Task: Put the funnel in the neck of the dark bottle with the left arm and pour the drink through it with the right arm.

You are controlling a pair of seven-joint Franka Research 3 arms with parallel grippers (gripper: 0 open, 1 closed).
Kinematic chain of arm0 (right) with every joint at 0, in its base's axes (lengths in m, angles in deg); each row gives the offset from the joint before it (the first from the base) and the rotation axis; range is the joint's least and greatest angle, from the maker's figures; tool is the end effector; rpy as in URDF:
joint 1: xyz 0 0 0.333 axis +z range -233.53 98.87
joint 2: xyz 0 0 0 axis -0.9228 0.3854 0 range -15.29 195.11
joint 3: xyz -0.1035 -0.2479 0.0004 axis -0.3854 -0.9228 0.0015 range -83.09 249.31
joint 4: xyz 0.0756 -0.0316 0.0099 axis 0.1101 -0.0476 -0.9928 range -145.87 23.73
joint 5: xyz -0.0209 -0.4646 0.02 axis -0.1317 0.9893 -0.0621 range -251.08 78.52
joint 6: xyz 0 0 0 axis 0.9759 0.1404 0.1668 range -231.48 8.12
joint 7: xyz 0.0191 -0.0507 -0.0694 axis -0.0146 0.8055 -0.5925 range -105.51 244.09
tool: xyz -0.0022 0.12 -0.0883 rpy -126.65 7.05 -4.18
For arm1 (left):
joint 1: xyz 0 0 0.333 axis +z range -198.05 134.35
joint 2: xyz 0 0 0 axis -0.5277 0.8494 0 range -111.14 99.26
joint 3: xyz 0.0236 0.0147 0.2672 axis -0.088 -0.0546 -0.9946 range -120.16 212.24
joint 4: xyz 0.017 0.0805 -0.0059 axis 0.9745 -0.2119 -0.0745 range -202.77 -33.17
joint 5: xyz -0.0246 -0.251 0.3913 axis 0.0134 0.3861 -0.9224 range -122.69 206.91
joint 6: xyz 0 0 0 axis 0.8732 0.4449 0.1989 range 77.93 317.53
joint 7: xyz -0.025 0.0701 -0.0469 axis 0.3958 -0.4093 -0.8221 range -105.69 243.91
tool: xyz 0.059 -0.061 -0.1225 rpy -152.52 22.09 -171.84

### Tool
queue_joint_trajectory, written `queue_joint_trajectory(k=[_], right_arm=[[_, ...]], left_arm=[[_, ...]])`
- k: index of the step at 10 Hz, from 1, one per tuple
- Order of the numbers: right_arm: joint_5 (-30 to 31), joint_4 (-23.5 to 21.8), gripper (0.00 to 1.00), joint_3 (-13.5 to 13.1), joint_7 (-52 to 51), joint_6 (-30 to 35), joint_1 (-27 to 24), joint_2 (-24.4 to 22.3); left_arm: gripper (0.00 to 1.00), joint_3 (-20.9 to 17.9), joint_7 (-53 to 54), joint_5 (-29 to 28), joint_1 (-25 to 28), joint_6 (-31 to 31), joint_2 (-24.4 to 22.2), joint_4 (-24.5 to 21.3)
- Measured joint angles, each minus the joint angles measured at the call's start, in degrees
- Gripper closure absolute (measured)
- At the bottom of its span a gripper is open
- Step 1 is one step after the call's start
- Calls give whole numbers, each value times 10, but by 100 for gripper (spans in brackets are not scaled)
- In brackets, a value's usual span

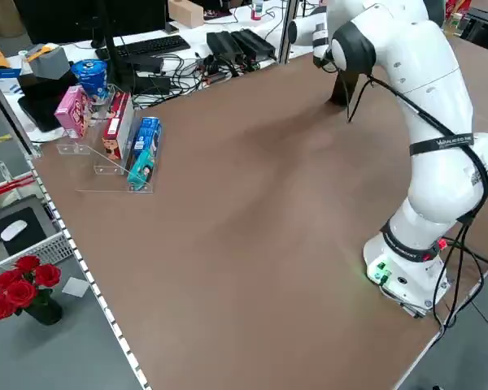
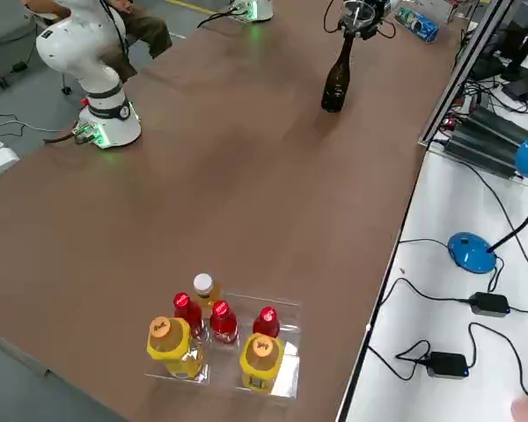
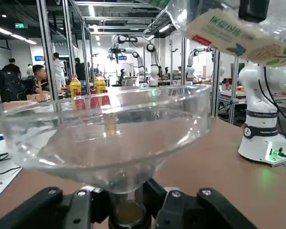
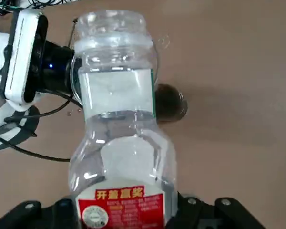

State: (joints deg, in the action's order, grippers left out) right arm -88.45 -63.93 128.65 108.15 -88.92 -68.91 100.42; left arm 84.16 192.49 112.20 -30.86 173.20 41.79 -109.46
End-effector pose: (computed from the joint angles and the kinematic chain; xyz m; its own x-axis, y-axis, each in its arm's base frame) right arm 0.5298 0.4823 0.4667 0.9865 0.0126 0.1632 0.0692 -0.9358 -0.3458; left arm 0.6293 -0.4715 0.2394 -0.0551 -0.0884 0.9946 -0.9774 0.2084 -0.0356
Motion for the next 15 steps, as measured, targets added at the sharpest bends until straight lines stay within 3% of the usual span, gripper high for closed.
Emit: queue_joint_trajectory(k=[3,7,11,15], right_arm=[[30,12,48,8,34,1,19,39],[36,18,48,28,85,3,28,46],[38,42,48,33,127,2,35,93],[39,53,48,33,155,3,48,106]], left_arm=[[81,0,0,0,0,0,0,0],[81,0,0,0,-1,0,0,0],[81,0,0,0,-2,0,0,0],[80,0,0,0,-2,0,0,0]])
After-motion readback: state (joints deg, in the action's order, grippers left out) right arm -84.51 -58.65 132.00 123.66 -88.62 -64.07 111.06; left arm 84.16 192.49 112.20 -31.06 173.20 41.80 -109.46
